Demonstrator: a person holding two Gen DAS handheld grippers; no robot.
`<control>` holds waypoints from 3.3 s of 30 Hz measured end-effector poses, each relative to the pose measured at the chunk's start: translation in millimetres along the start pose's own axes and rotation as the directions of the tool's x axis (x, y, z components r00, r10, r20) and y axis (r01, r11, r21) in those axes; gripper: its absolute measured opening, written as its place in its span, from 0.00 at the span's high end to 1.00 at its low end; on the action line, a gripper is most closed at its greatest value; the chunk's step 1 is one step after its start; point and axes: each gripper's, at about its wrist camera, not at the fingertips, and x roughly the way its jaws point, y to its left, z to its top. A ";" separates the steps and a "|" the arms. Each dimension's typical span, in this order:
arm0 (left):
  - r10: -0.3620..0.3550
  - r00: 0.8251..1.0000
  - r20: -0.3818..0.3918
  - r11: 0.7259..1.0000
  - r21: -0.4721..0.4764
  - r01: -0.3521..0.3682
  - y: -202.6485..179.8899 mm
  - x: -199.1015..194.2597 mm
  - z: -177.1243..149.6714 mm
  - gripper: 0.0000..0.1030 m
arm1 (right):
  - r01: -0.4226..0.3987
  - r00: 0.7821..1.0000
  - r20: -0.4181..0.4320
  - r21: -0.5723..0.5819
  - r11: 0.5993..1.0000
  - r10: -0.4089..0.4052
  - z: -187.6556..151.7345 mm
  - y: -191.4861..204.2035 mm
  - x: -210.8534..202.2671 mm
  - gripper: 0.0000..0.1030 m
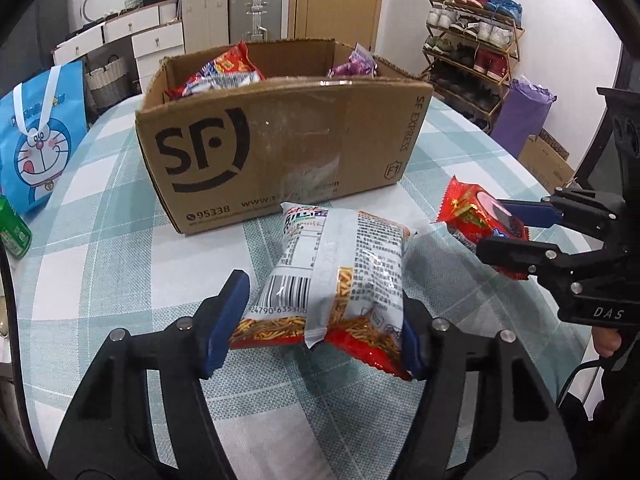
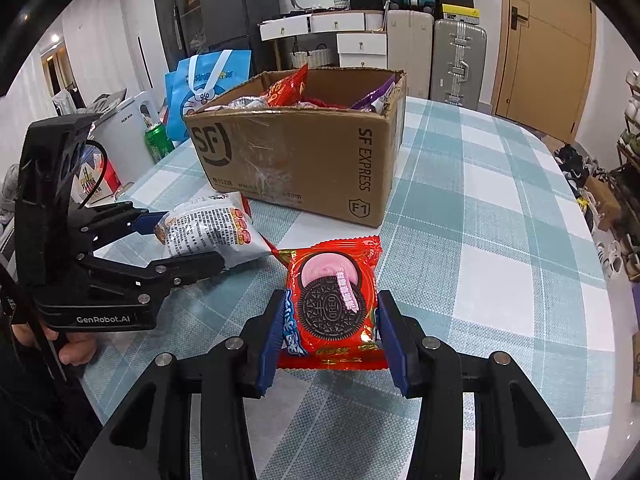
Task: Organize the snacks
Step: 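Lift both held packets and carry them over the cardboard box, then lower both packets into the box and open both grippers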
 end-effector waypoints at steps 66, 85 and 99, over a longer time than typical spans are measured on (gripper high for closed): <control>0.203 0.932 0.302 0.971 -0.184 -0.153 56.5 -103.7 90.6 0.37 | -0.152 0.928 0.364 0.165 0.975 0.083 87.3 -15.0 -40.7 0.56; 0.221 0.941 0.255 0.963 -0.209 -0.170 63.5 -36.0 134.5 0.37 | -0.203 0.932 0.343 0.214 0.955 0.121 124.1 -28.7 -8.8 0.56; 0.261 0.940 0.218 0.952 -0.221 -0.213 73.3 5.3 143.5 0.37 | -0.170 0.953 0.285 0.232 0.958 0.100 141.9 -22.4 24.8 0.56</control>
